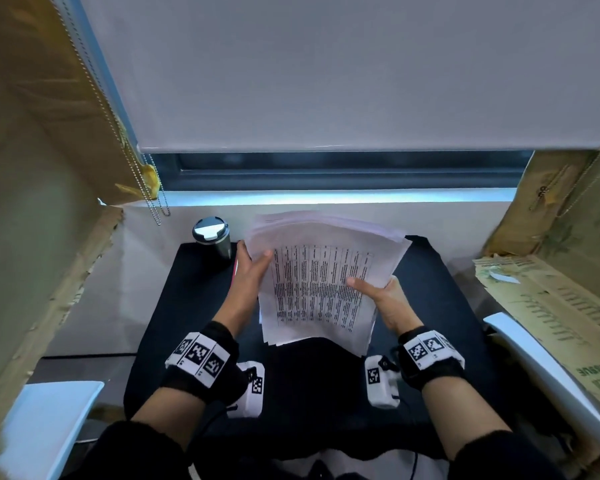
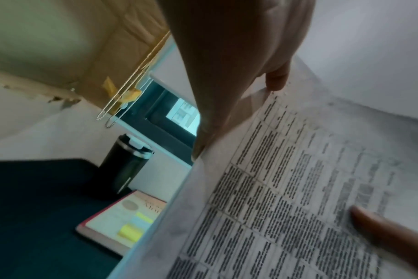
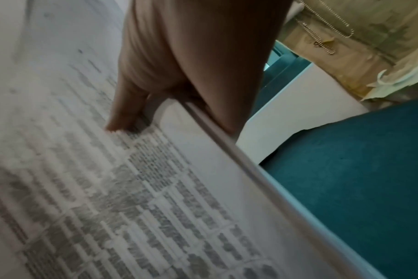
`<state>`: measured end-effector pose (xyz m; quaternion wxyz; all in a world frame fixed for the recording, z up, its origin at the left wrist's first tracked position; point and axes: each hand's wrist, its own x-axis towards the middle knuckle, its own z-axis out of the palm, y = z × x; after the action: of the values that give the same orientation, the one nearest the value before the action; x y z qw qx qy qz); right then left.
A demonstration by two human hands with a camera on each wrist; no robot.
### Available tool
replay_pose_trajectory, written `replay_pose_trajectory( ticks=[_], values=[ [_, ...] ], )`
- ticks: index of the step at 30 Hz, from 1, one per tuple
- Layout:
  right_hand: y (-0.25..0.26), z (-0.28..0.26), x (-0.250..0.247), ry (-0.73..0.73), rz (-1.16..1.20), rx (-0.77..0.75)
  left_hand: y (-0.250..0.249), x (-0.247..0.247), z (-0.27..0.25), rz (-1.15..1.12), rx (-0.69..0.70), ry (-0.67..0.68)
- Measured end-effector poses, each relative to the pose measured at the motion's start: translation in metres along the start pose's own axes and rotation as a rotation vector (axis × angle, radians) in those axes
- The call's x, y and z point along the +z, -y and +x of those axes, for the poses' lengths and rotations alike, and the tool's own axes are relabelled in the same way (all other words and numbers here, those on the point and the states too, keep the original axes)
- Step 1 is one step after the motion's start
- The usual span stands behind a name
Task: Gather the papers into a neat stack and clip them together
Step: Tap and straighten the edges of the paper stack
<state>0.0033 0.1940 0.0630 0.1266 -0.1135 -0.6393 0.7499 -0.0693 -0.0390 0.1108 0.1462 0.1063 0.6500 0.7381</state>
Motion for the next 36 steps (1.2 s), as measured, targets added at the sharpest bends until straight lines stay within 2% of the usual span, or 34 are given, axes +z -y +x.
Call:
replay_pose_trajectory(
  ticks=[5,8,12,17,19,24,30,36],
  values=[
    [0.011,0.003,0.004,-0.083,0.152,-0.054,-0.012,0.010,0.000,0.099,0.102,0.059],
    [0.010,0.007,0.006,-0.056,0.031,-0.041,-0.011,0.015,0.004,0.127,0.112,0.113],
    [0.019,0.009,0.009,-0.098,-0.034,-0.047,-0.010,0.009,0.006,0.117,0.125,0.022],
    [0.041,0.009,0.001,-0.057,-0.026,-0.109,-0.028,0.008,0.006,0.088,0.228,0.018],
    [0.032,0.009,-0.002,-0.051,-0.034,-0.081,-0.021,0.008,0.005,0.064,0.187,0.025],
    [-0.017,0.007,-0.013,-0.052,-0.058,0.099,0.015,0.001,0.001,0.115,0.012,0.039],
    [-0.021,0.012,-0.010,-0.045,-0.001,0.137,0.015,-0.004,0.005,0.143,0.031,-0.034],
    [-0.006,0.016,-0.008,-0.097,0.137,0.058,-0.003,0.004,0.001,0.107,0.135,-0.005]
  ],
)
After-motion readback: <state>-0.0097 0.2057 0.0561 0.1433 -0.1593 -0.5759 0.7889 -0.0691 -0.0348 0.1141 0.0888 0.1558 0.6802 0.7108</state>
